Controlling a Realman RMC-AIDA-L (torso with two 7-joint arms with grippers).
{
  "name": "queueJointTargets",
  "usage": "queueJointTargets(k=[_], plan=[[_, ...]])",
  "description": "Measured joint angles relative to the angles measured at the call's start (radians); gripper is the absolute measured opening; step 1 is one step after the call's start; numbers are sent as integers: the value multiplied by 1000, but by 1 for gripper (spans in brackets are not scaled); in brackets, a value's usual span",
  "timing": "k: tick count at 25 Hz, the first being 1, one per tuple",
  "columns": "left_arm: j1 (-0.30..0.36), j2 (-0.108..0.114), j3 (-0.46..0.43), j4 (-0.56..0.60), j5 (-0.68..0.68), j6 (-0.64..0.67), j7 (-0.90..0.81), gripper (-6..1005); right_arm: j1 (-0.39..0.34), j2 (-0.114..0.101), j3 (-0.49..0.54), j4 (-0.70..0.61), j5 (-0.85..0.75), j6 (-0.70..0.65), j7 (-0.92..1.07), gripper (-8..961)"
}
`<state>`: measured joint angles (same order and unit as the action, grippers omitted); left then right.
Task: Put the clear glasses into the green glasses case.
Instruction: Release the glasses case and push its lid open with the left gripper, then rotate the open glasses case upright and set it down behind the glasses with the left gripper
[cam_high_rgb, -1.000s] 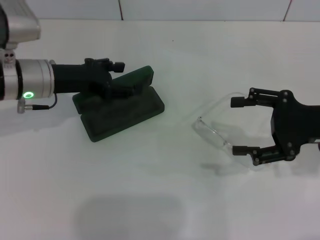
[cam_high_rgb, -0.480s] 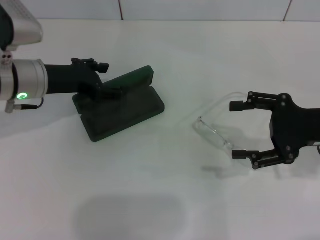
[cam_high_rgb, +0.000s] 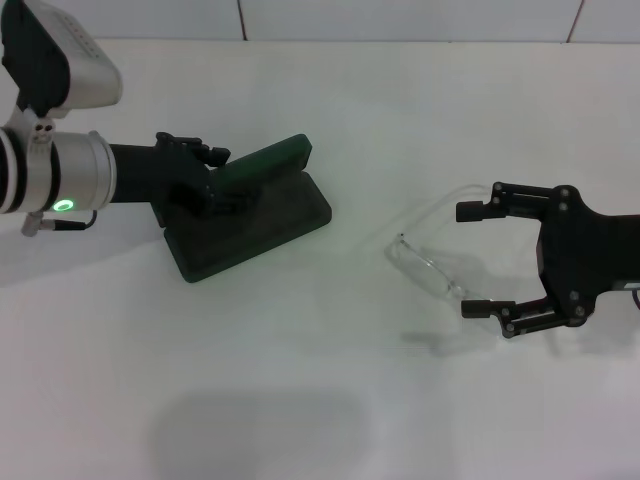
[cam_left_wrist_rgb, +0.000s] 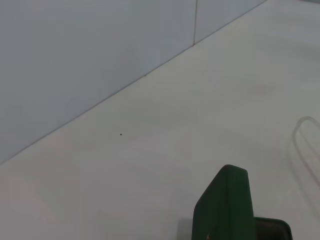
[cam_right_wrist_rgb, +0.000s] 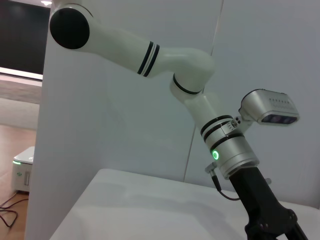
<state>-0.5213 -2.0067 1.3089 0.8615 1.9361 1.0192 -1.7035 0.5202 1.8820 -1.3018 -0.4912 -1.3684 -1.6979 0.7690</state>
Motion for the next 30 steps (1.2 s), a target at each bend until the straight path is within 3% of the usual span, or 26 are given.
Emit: queueJointTargets(k=[2, 8, 16, 22, 30], plan=[[-1, 0, 0, 0, 1, 0, 0, 857, 0, 0, 0, -1, 0, 1, -2, 851], [-5, -4, -20, -1, 8, -2, -1, 646, -4, 0, -2, -2, 0, -1, -19, 851], [-27, -13, -51, -1, 14, -6, 8, 226, -9, 3, -4, -1, -7, -6, -27, 850], [-65, -17, -44, -3, 17, -2, 27, 203, -13, 15, -4, 3, -28, -10, -40, 850], [-182, -45, 19, -31, 18, 0, 90, 203, -48, 26, 0, -1, -48, -43, -76, 850]])
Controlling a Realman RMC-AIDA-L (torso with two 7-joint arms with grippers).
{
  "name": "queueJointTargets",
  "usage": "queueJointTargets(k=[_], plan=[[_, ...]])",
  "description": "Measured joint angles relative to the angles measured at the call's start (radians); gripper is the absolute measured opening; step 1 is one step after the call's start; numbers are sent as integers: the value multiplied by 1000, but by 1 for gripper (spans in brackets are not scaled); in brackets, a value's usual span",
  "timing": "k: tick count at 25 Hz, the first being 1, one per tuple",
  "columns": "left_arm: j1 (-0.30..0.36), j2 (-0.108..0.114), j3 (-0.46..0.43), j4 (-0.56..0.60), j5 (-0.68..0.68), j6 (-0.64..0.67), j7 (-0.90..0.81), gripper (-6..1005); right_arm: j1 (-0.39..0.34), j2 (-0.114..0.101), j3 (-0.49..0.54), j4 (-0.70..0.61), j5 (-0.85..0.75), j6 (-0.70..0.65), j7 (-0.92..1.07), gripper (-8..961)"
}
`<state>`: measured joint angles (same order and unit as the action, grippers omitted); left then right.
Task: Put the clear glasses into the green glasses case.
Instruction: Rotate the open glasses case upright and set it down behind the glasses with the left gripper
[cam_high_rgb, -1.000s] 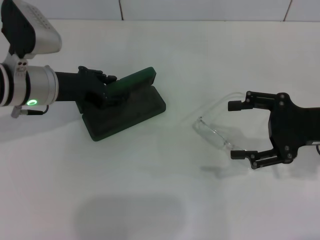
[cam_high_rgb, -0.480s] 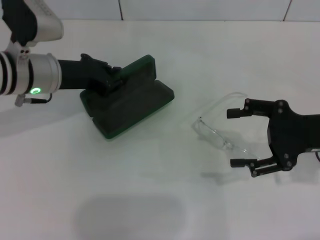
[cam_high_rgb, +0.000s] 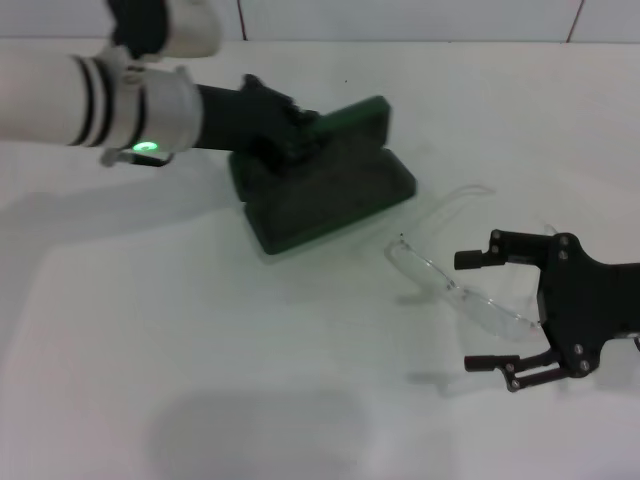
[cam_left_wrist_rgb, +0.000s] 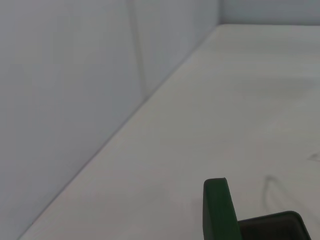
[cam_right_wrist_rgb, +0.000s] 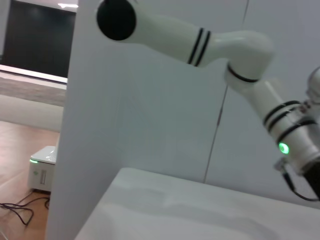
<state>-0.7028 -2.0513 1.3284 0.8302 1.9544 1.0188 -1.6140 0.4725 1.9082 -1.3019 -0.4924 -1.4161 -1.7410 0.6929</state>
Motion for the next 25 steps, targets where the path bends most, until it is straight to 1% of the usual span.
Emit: queueJointTargets(k=[2, 5, 7, 13, 21, 25], plan=[[-34, -7, 38, -12, 4, 0, -1, 203, -7, 1, 0, 0, -1, -12, -4, 850], [-70, -27, 64, -18, 48, -3, -2, 203, -16, 2, -1, 4, -2, -26, -21, 850], [-83, -35, 80, -18, 70, 1, -4, 204, -19, 2, 0, 9, -3, -31, -31, 850], [-108, -36, 114, -13, 68, 44, -4, 204, -46, 5, 1, 2, -3, -36, -51, 849], [-115, -37, 152, -14, 69, 50, 61, 204, -46, 5, 1, 2, -3, -38, -53, 849], [-111, -37, 158, -13, 67, 48, 86, 236, -43, 4, 1, 2, -3, -37, -53, 849]])
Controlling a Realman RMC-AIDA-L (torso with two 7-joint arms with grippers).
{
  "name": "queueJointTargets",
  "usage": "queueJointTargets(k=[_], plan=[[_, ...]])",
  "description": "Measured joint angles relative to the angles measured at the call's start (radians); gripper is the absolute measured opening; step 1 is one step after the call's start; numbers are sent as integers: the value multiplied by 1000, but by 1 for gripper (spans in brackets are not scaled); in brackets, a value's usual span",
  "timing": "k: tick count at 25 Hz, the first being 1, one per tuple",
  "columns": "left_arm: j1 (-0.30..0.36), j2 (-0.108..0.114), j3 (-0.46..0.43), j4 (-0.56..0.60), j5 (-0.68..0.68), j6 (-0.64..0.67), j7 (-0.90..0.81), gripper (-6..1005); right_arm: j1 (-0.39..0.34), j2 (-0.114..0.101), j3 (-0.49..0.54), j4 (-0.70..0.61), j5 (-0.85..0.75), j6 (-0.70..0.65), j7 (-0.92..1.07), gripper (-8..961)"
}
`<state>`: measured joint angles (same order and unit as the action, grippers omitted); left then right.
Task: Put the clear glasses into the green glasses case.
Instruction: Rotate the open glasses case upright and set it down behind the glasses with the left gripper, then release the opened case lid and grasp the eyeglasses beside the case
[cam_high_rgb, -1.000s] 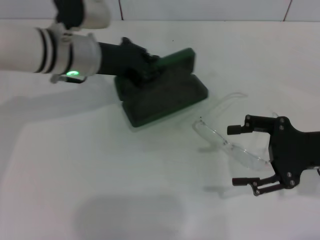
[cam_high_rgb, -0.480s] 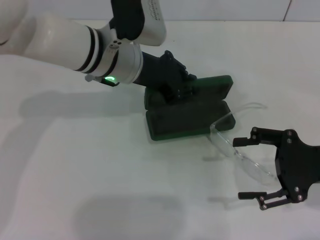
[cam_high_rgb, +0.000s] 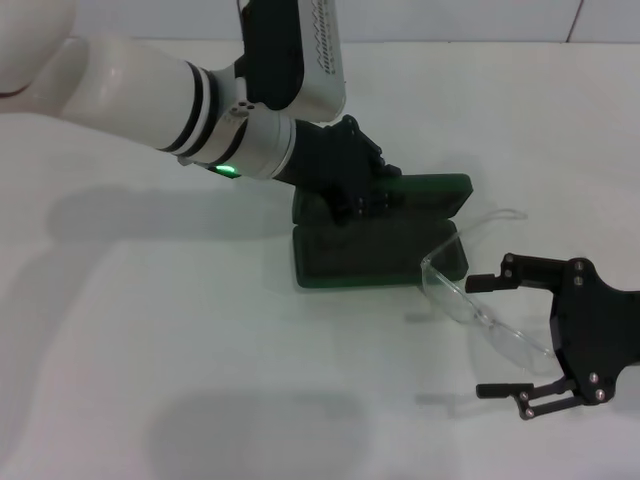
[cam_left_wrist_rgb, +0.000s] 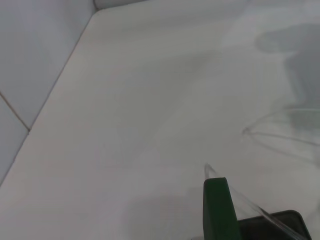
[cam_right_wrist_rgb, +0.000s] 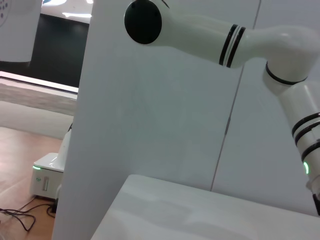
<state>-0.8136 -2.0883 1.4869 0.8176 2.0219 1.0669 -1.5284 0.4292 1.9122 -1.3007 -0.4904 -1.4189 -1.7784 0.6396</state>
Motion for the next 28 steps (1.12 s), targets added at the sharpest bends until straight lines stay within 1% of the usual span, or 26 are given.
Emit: queueJointTargets(k=[11, 14, 17, 20, 22, 24, 25, 26, 27, 28], plan=[[8, 0, -1, 6, 2, -17, 20, 326, 10, 0, 1, -1, 3, 6, 7, 848], [23, 0, -16, 27, -8, -11, 17, 358, 10, 0, 11, -1, 6, 7, 20, 848], [63, 2, -22, 66, -71, -3, 32, 408, 12, 0, 44, -2, 3, 8, 47, 848], [110, 8, -27, 90, -189, 19, 72, 431, 12, 0, 74, -7, 2, 8, 90, 848], [149, 7, -65, 96, -270, 71, 109, 438, 11, -3, 78, -28, 2, 8, 138, 848], [184, 3, -107, 97, -331, 119, 140, 441, 8, -8, 78, -80, 2, 6, 224, 848], [215, 1, -133, 95, -382, 151, 163, 441, 4, -10, 79, -116, 1, 7, 284, 848], [234, 1, -140, 93, -415, 163, 180, 441, 1, -13, 79, -152, -1, 9, 347, 848], [275, 1, -150, 88, -487, 184, 218, 441, -3, -20, 80, -205, -9, 15, 441, 847], [304, 1, -152, 83, -528, 192, 245, 441, -5, -25, 88, -259, -27, 18, 539, 847]])
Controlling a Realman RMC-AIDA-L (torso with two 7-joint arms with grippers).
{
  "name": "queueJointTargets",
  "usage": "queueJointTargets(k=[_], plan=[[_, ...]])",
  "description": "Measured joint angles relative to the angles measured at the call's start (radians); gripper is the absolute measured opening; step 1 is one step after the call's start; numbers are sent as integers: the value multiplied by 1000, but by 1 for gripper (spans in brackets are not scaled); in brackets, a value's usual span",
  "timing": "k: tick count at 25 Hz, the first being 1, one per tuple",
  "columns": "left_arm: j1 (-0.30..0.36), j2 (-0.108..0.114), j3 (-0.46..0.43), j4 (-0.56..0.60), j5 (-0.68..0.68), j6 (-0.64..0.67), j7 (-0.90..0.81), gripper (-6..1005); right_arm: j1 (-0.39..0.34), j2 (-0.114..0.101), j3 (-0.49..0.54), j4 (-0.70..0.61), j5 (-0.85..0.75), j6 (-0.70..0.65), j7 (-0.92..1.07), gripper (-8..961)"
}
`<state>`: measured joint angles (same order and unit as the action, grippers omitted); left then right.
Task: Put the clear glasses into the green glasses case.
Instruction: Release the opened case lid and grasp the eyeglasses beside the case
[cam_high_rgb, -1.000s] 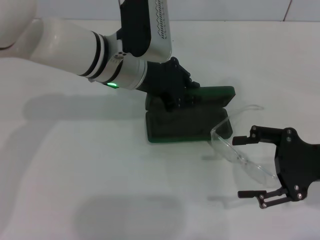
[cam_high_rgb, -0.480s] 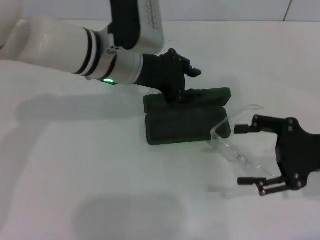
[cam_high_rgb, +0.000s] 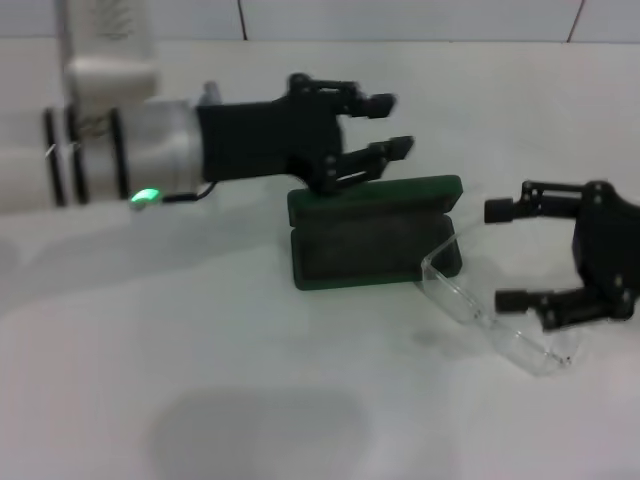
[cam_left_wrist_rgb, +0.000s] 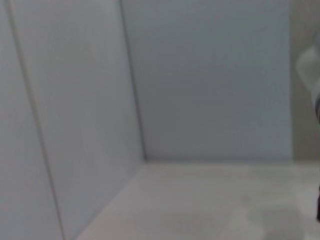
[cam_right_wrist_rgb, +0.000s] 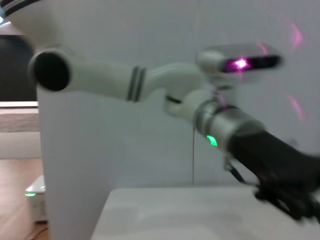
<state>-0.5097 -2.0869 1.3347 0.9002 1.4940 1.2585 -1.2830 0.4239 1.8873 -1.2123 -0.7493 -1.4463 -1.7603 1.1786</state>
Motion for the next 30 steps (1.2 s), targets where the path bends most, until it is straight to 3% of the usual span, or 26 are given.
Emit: queueJointTargets(k=[2, 5, 9, 12, 14, 16, 24, 30], plan=[[63, 0, 1, -5, -90, 5, 60, 441, 3, -4, 39, -121, -73, 5, 227, 847], [138, -1, 2, -5, -157, 17, 116, 441, 24, 12, 101, -308, -245, 3, 531, 847], [182, 2, 0, -10, -173, 28, 138, 441, 84, 46, 115, -566, -541, -17, 903, 847], [192, 2, -1, -12, -170, 28, 145, 441, 149, 86, 107, -651, -738, -63, 1046, 779], [190, 2, -1, -12, -167, 28, 145, 441, 194, 117, 96, -667, -852, -99, 1096, 779], [181, 4, -1, -17, -165, 29, 141, 441, 227, 130, 47, -665, -926, -112, 1143, 779], [156, 9, -2, -47, -154, 24, 127, 442, 261, 133, -273, -652, -1026, -22, 1319, 773], [158, 7, -2, -50, -137, 22, 131, 442, 262, 137, -370, -598, -1024, 93, 1335, 734]])
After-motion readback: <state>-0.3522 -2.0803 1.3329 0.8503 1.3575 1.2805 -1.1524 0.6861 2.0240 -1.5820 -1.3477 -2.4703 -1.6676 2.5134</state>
